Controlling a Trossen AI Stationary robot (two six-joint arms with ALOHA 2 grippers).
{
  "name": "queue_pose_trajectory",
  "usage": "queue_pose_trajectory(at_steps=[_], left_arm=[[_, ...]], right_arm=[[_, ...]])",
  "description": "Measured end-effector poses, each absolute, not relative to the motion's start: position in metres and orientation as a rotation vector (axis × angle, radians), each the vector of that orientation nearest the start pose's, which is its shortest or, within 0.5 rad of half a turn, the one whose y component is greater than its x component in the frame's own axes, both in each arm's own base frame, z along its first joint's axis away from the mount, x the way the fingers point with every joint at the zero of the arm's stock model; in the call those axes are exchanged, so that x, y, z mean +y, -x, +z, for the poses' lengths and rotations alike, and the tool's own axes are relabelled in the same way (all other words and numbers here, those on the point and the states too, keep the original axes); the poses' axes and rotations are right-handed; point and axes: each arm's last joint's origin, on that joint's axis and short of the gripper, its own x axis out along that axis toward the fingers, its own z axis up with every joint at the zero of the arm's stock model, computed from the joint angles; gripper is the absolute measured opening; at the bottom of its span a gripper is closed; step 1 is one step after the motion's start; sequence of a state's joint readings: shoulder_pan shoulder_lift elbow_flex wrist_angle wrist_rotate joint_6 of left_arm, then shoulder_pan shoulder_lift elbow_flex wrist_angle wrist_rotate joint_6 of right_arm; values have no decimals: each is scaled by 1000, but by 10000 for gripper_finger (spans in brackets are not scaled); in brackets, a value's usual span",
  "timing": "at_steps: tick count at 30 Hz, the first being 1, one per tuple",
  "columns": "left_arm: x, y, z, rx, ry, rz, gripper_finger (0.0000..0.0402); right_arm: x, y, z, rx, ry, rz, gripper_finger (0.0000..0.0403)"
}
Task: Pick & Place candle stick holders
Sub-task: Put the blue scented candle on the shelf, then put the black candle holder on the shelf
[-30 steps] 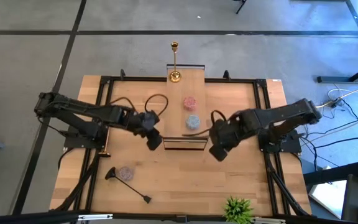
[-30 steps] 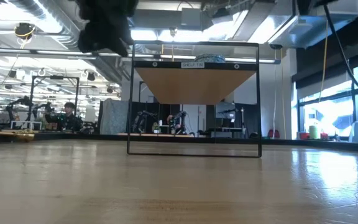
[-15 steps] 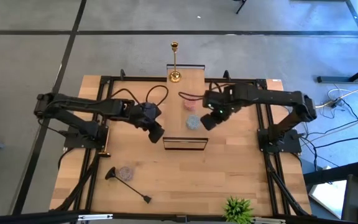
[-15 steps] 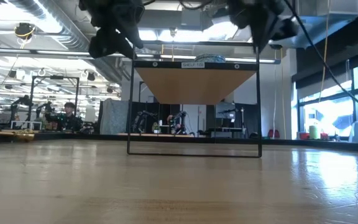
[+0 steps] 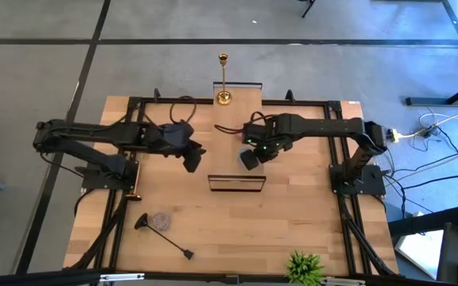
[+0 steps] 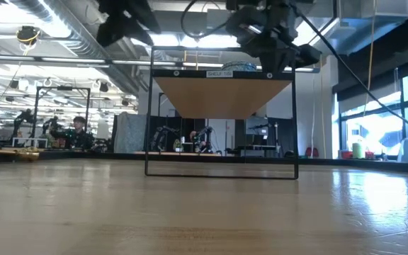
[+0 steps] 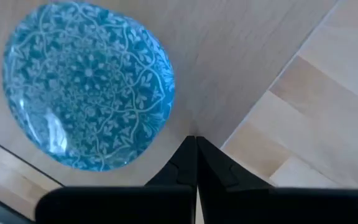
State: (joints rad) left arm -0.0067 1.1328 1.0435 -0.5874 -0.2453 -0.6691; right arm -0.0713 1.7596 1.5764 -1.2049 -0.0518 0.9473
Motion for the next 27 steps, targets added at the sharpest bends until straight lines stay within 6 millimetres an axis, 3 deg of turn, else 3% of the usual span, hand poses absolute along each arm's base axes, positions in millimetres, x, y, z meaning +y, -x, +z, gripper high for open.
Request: queue_pose_trajectory(at_steps=[11, 23, 27], left_arm=[[-3, -212, 333, 528, 526, 440, 134], [-10, -210, 331, 555, 510, 432, 134], [-10, -207, 328, 604, 504, 428, 134]], right_arm=[[-24, -346, 286, 1182, -896, -686, 0], [-26, -341, 318, 1148, -846, -742, 0], [-26, -338, 337, 1131, -811, -732, 0]])
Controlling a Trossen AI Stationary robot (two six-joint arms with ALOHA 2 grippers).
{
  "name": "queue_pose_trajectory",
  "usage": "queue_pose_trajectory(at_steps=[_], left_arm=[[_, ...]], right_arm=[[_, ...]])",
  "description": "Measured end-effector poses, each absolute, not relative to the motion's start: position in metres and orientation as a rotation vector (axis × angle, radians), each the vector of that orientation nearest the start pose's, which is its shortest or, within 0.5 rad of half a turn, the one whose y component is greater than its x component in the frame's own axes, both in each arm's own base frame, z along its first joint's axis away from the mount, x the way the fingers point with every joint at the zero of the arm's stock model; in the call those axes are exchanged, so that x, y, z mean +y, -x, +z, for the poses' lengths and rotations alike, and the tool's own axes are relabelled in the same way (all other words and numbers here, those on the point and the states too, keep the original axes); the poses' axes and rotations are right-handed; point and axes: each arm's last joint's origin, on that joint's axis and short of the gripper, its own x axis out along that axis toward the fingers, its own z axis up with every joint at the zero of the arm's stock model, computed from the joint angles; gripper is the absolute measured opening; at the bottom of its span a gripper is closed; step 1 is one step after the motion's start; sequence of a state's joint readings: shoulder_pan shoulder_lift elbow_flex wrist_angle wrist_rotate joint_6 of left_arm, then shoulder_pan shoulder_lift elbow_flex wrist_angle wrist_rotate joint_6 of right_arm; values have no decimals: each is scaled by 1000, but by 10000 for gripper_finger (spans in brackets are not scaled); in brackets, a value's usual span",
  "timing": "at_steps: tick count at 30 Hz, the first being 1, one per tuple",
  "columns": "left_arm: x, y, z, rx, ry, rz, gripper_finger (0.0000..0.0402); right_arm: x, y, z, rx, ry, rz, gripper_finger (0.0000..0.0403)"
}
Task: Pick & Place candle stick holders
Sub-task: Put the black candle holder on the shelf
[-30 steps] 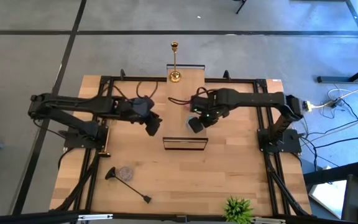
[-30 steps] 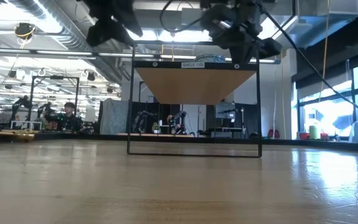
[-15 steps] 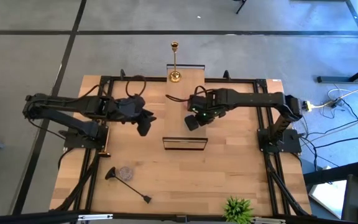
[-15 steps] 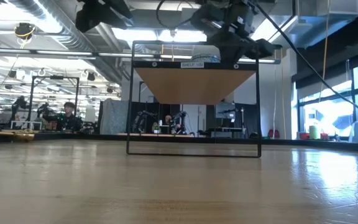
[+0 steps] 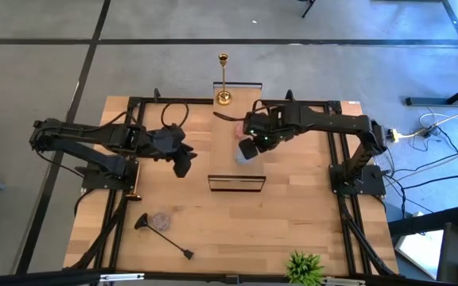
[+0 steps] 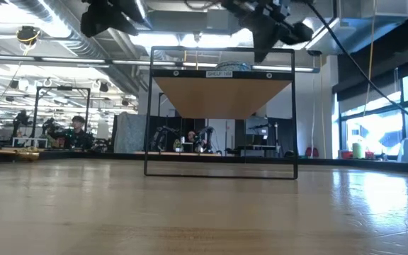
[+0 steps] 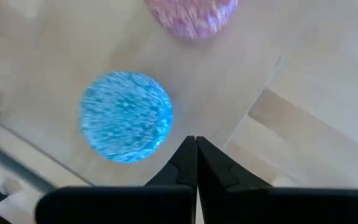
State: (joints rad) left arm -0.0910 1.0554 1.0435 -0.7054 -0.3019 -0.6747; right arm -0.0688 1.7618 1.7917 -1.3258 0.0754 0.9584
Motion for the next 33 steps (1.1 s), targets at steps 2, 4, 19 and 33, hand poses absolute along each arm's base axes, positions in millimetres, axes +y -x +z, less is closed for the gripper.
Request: queue_pose_trajectory(at_steps=[2, 4, 19, 33], left_arm=[[-11, -202, 325, 664, 506, 409, 134], [-12, -197, 322, 729, 522, 384, 134], [-11, -144, 303, 1145, 649, 676, 143], [8, -136, 297, 1232, 661, 789, 190]], right_arm=[[-22, -338, 348, 1116, -790, -703, 0], [-15, -337, 358, 1106, -763, -660, 0], [81, -315, 389, 1219, -747, -401, 27], [150, -288, 389, 1259, -757, -372, 112]])
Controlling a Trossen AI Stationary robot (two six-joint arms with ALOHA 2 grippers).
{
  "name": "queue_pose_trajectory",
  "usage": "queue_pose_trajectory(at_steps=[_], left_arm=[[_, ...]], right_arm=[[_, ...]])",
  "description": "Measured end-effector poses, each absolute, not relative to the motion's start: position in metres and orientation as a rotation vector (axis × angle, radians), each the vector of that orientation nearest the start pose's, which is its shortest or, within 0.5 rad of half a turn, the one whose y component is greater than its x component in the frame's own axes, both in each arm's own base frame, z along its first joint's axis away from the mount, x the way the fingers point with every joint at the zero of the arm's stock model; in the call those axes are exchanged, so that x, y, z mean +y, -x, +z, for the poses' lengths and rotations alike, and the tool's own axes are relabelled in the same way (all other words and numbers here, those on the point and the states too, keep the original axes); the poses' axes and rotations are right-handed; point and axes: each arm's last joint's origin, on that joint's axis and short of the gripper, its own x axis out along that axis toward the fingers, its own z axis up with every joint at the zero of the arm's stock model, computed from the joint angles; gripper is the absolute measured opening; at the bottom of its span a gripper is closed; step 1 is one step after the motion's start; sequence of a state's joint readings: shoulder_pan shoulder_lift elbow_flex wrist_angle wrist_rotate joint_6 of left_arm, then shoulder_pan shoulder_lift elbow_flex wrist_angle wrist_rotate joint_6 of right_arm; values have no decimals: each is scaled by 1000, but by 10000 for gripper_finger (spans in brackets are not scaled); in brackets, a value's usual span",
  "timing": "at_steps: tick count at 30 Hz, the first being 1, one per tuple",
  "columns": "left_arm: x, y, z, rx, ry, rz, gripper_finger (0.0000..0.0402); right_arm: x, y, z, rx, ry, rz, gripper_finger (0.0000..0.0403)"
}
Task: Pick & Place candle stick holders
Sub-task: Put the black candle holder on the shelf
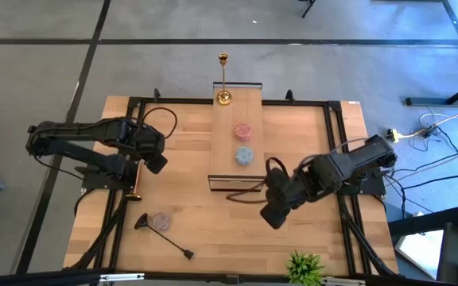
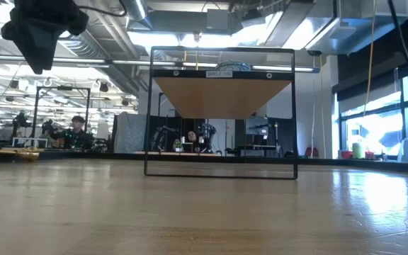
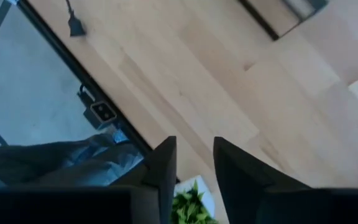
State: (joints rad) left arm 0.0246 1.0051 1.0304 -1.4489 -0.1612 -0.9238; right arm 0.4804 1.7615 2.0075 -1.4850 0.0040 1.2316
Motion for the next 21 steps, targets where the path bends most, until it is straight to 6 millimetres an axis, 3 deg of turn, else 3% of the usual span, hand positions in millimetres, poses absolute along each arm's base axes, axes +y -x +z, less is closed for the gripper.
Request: queue_pose_trajectory(at_steps=[7, 14, 21], left_arm=[[12, -140, 286, 1251, 666, 740, 192], [6, -145, 278, 1302, 646, 524, 190], [3, -151, 279, 1271, 669, 467, 189]], right_arm=[[173, -281, 391, 1213, -787, -332, 128], [195, -285, 399, 1084, -839, -192, 128], [202, -286, 402, 1009, -812, -162, 128]])
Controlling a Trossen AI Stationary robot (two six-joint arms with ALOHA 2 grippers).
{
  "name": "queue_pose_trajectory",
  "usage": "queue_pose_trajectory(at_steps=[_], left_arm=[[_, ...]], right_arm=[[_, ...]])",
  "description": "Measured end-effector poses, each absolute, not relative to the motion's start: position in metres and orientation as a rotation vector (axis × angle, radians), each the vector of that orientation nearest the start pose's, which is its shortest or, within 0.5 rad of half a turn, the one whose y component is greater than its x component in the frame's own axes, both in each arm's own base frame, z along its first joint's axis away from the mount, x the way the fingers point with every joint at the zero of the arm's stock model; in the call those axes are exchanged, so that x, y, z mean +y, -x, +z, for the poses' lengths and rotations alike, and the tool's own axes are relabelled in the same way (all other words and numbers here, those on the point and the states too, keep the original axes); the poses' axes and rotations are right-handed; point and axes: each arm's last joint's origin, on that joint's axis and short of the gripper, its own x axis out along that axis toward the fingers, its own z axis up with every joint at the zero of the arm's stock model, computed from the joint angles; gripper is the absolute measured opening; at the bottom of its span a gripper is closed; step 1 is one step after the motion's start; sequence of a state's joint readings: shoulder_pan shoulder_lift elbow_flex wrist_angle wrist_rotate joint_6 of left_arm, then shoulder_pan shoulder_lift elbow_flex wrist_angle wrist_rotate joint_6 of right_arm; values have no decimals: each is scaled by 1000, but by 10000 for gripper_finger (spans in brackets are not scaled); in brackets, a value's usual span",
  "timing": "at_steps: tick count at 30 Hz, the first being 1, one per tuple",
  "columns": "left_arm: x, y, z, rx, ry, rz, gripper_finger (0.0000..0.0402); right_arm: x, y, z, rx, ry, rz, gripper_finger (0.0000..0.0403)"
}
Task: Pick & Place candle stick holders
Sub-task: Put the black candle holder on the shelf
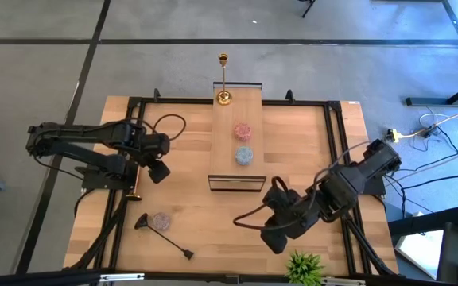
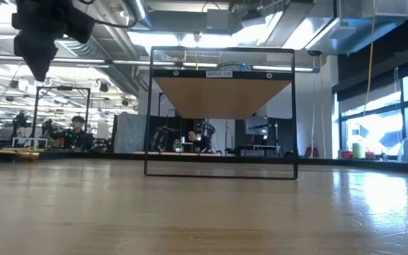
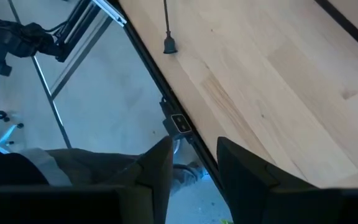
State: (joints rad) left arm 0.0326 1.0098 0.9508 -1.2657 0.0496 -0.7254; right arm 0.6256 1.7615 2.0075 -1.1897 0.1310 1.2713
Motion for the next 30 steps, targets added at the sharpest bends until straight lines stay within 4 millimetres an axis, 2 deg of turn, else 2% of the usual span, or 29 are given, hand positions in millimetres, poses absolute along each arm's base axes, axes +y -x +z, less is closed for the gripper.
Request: queue_pose_trajectory(at_steps=[6, 15, 30], left_arm=[[-3, -161, 280, 1231, 721, 349, 191], [-32, -172, 279, 1257, 672, 123, 190], [-60, -189, 260, 1351, 533, 73, 191]], right_arm=[[207, -285, 399, 1025, -784, -154, 128], [214, -291, 391, 1036, -760, -149, 128], [215, -295, 393, 983, -756, -120, 128]])
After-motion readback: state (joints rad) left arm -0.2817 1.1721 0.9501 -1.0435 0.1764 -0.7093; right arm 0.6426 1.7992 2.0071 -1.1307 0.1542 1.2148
